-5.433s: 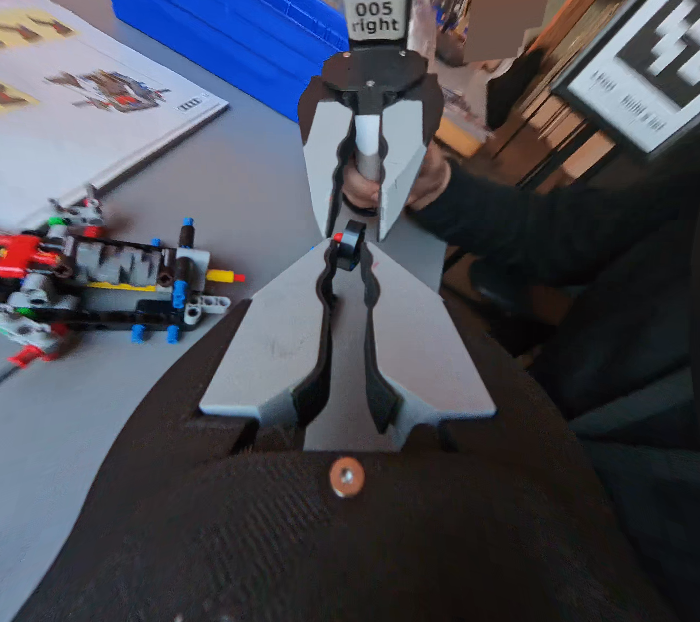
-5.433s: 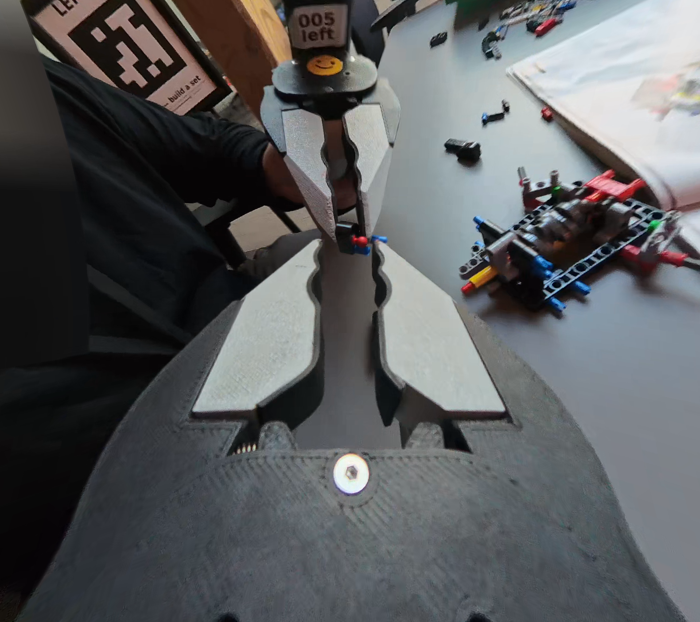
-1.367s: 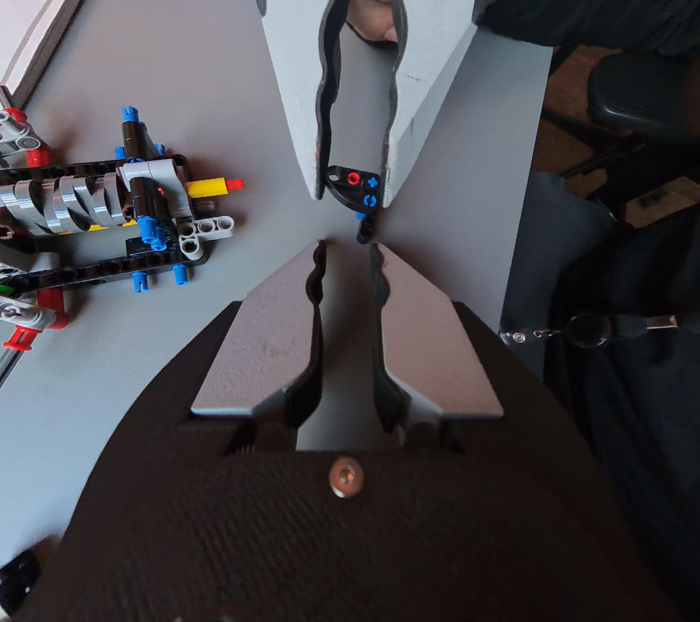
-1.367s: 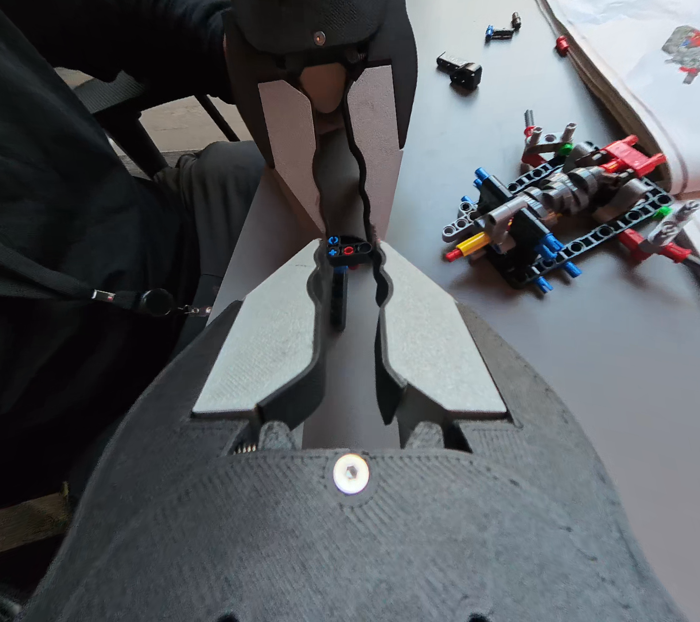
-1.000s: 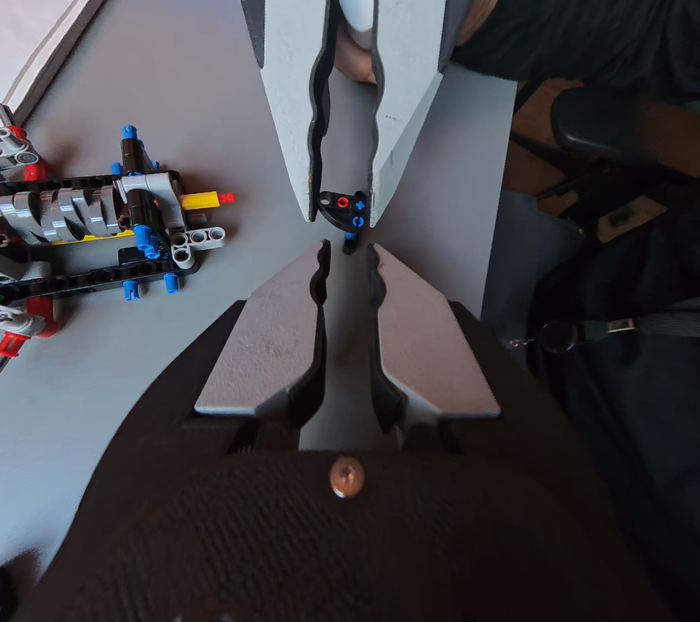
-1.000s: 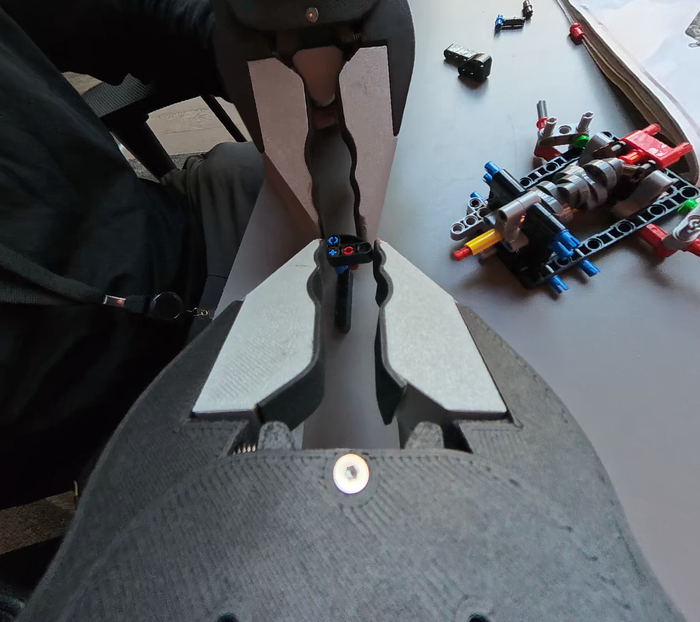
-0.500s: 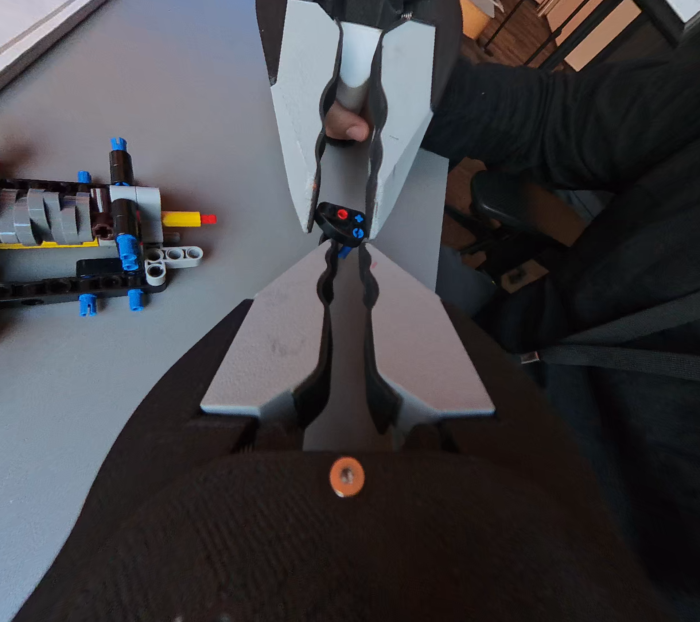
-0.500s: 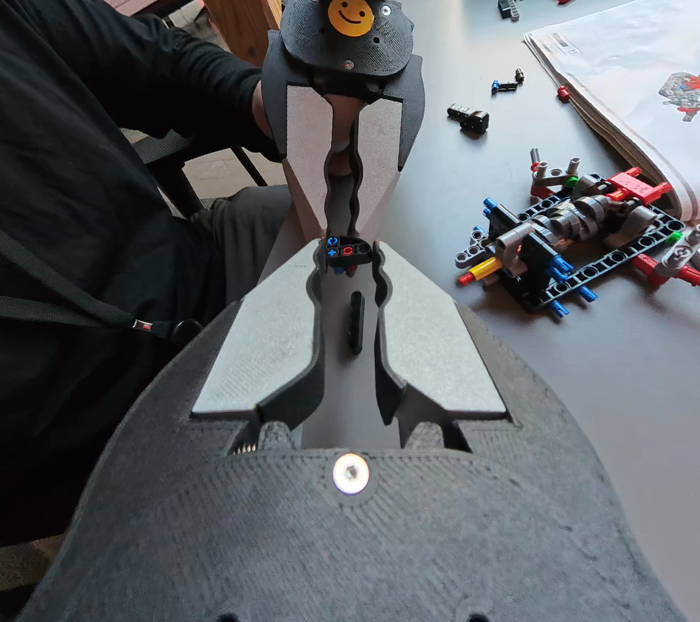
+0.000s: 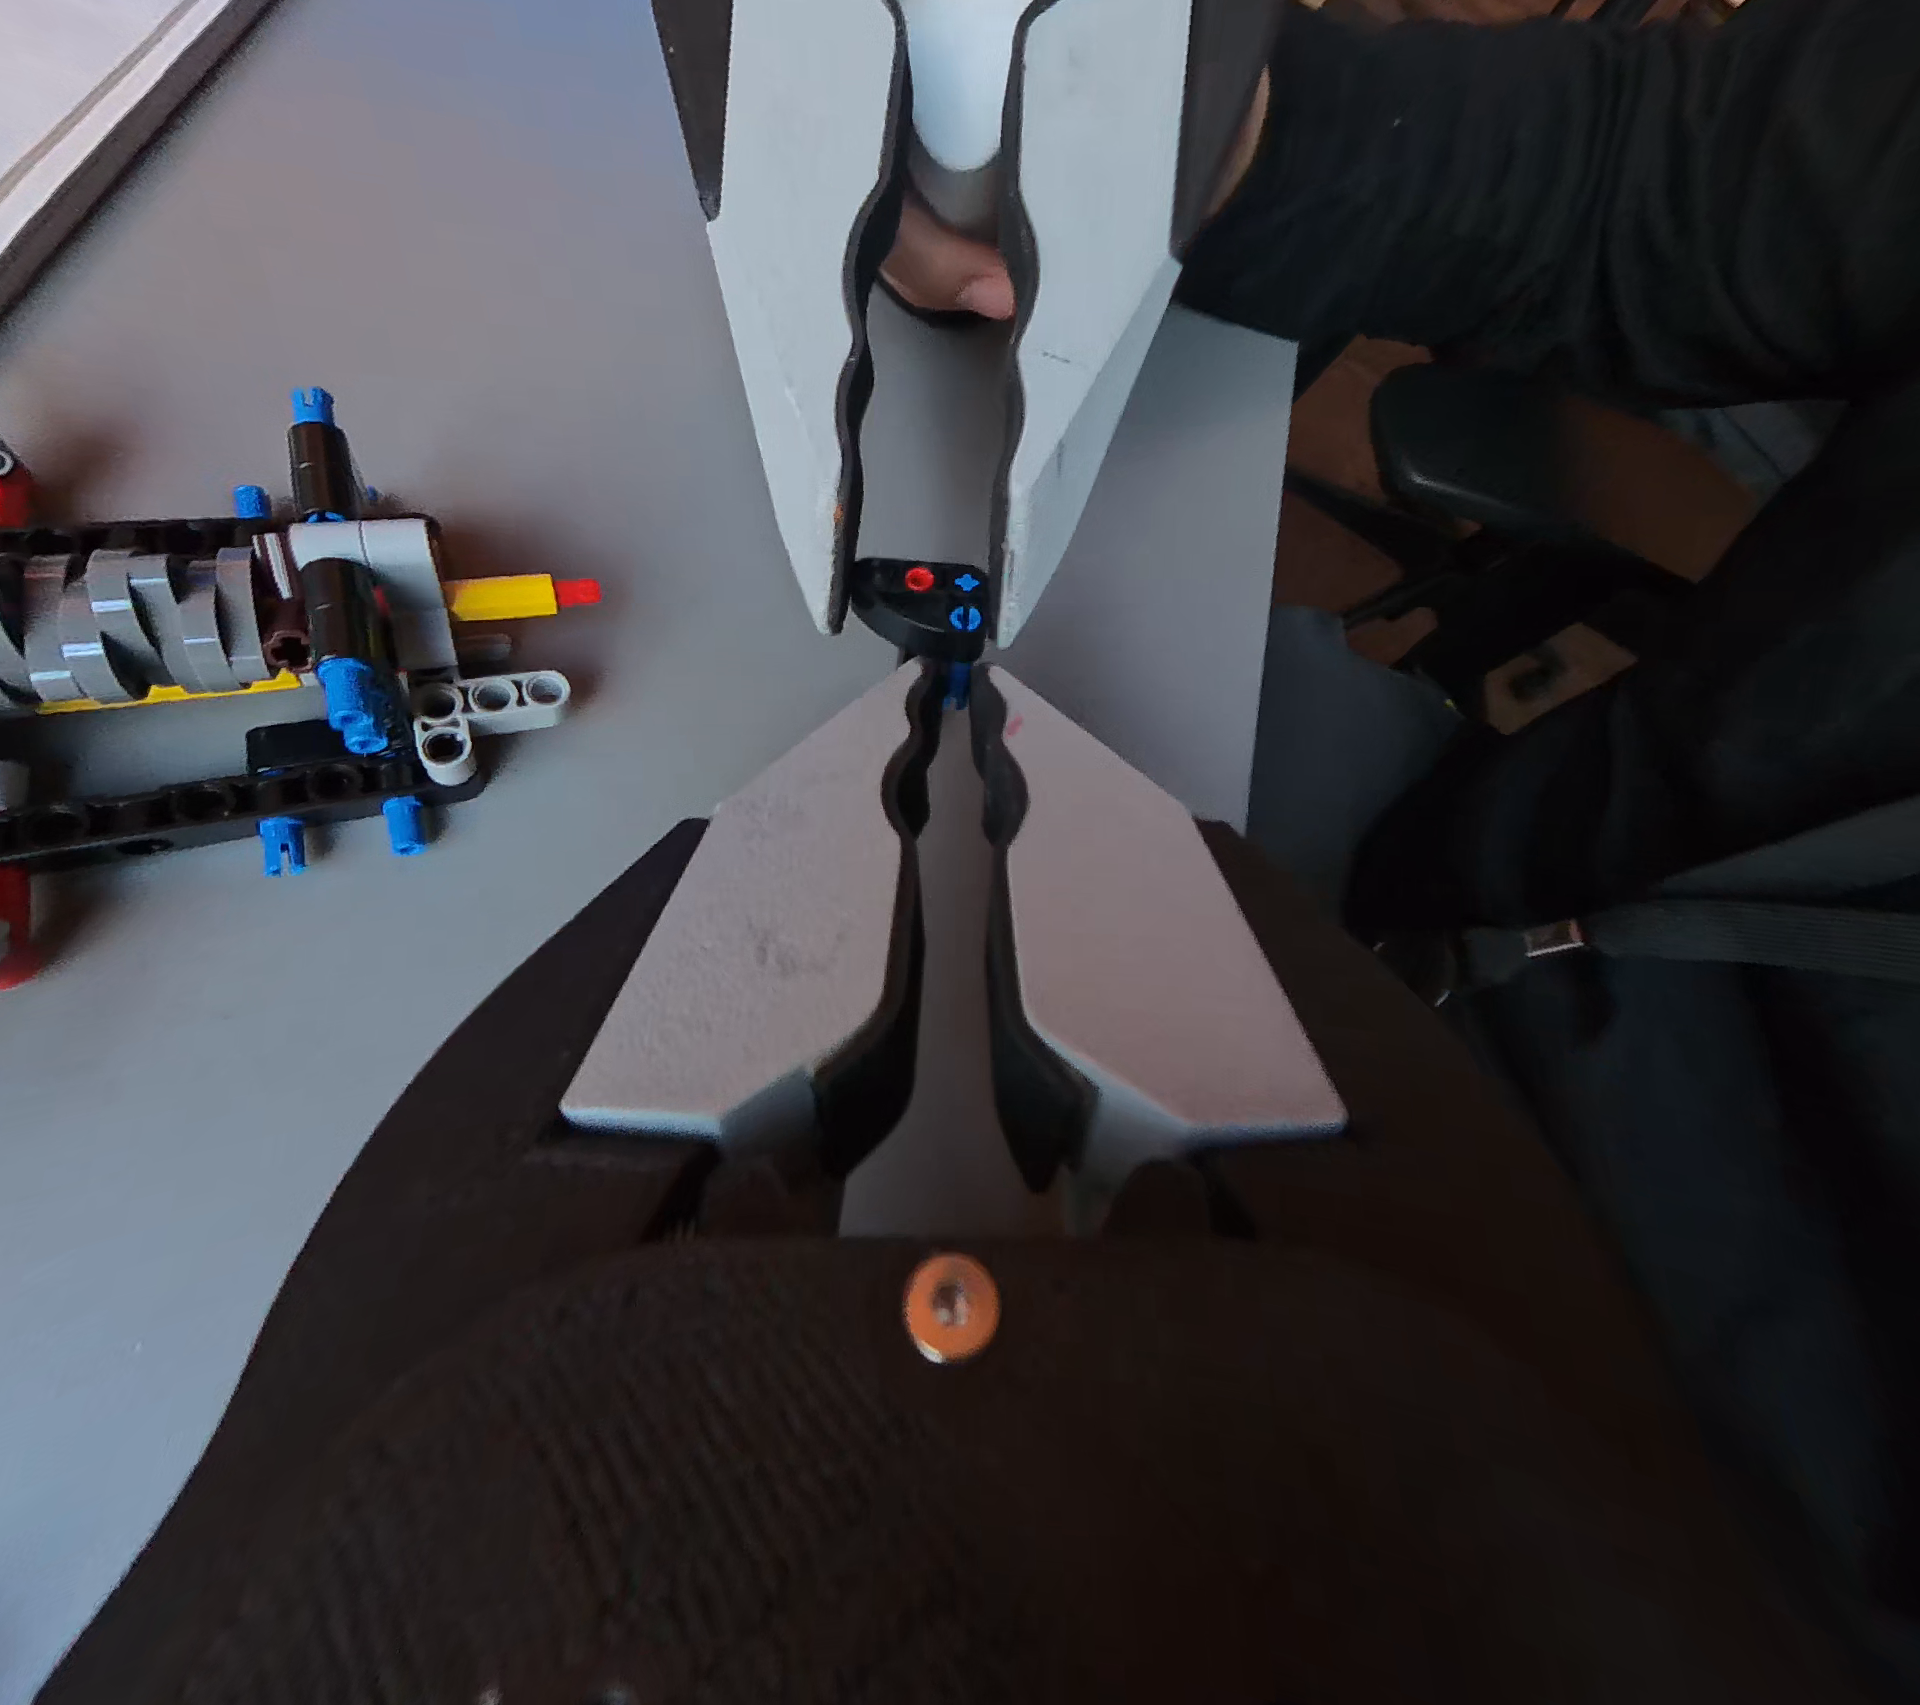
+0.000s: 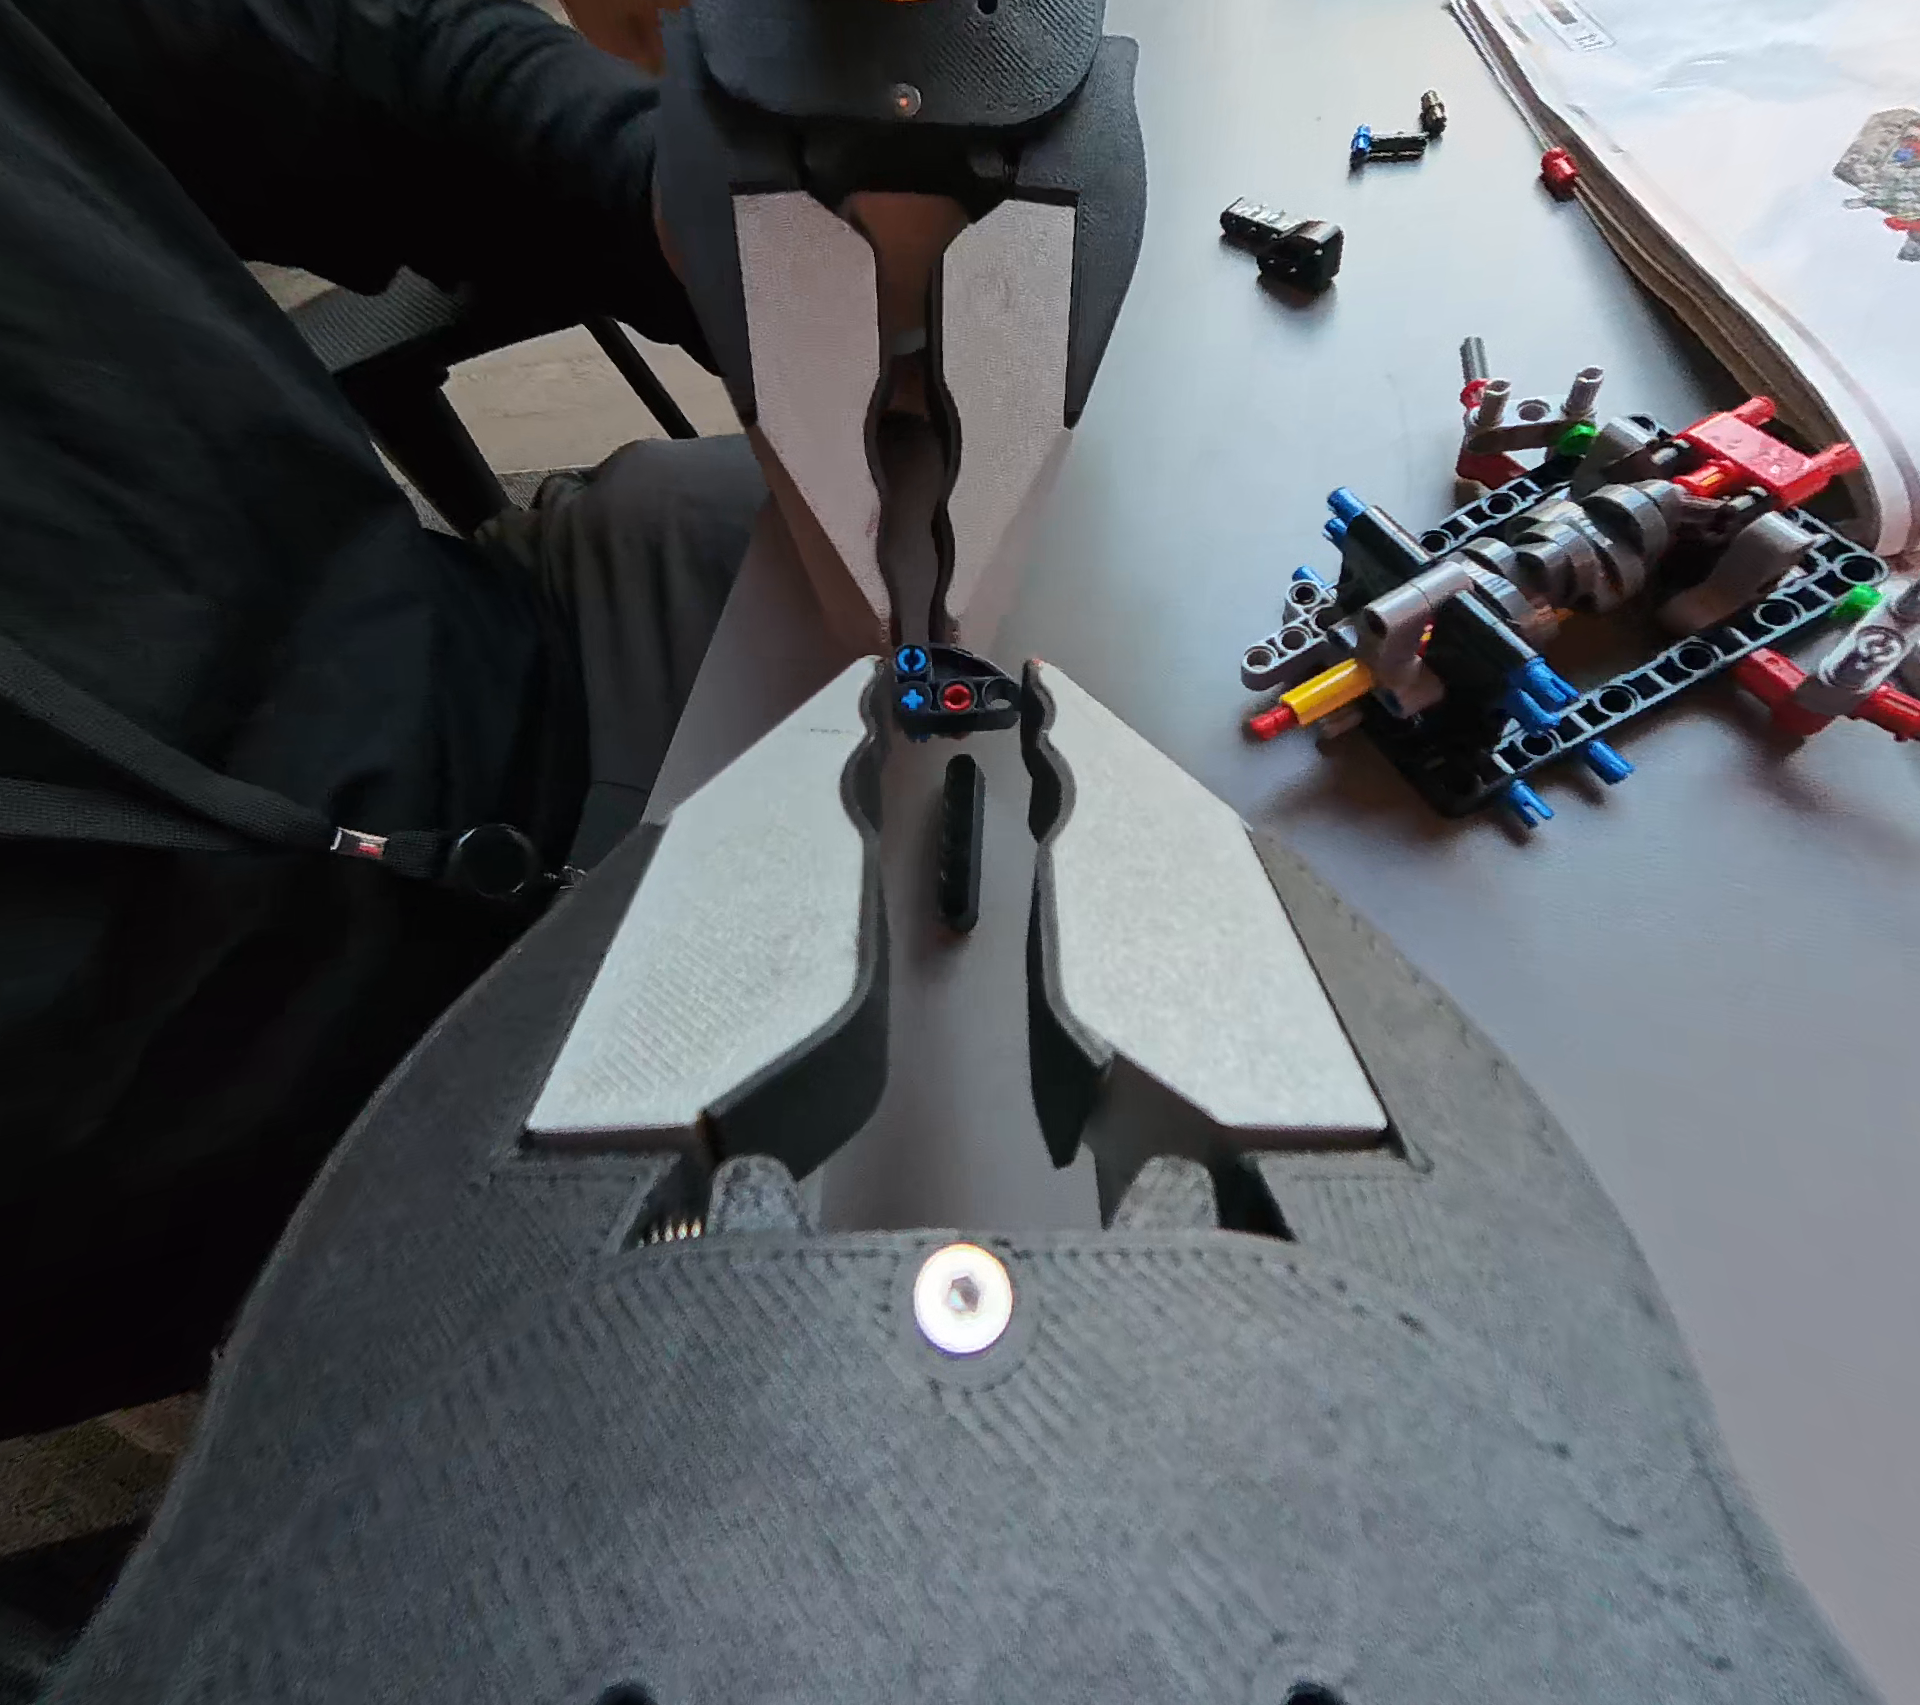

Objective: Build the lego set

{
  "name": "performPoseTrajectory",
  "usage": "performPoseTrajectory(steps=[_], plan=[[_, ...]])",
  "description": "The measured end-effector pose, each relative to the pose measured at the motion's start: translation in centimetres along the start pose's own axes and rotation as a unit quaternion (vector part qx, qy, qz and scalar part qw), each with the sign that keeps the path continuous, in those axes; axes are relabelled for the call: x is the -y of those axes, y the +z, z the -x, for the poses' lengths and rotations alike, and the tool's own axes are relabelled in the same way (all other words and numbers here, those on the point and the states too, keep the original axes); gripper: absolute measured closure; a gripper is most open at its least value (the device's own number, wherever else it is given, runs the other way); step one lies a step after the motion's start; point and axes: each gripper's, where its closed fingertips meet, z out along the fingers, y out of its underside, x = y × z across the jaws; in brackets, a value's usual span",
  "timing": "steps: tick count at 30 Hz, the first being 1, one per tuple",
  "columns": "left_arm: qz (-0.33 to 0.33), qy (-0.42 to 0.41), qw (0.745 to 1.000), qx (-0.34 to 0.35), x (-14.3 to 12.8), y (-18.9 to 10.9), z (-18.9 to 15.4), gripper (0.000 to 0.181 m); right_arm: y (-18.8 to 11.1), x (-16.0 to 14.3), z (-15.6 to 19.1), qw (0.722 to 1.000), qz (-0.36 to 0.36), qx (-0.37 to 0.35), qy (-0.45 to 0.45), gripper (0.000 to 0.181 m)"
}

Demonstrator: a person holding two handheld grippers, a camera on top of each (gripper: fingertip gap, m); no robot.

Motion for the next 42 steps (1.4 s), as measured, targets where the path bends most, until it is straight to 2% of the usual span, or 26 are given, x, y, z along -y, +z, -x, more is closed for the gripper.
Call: performPoseTrajectory(steps=[7, 10, 13, 18, 29, 42], plan=[[0.029, 0.022, 0.999, 0.024, -0.7, 0.4, 0.3, 0.178, 0.2, -0.8, -0.1, 0.997, 0.037, -0.035, -0.053, 0.159], [0.076, 0.037, 0.994, 0.068, -2.3, 0.5, 1.5, 0.175, 0.4, -1.5, -0.2, 0.996, 0.058, -0.036, -0.057, 0.159], [0.083, 0.061, 0.991, 0.086, -2.3, 0.6, 1.7, 0.175, 0.4, -1.6, -0.2, 0.996, 0.059, -0.031, -0.053, 0.159], [0.082, 0.053, 0.993, 0.072, -2.3, 0.7, 1.5, 0.172, 0.1, -1.2, -0.6, 0.996, 0.047, -0.045, -0.060, 0.159], [0.083, 0.049, 0.993, 0.069, -2.3, 0.8, 1.5, 0.177, 0.5, -1.8, -0.7, 0.988, 0.073, -0.076, -0.110, 0.159], [0.083, 0.037, 0.994, 0.054, -2.1, 1.1, 1.3, 0.178, 0.4, -1.7, -0.7, 0.987, 0.067, -0.078, -0.122, 0.159]])
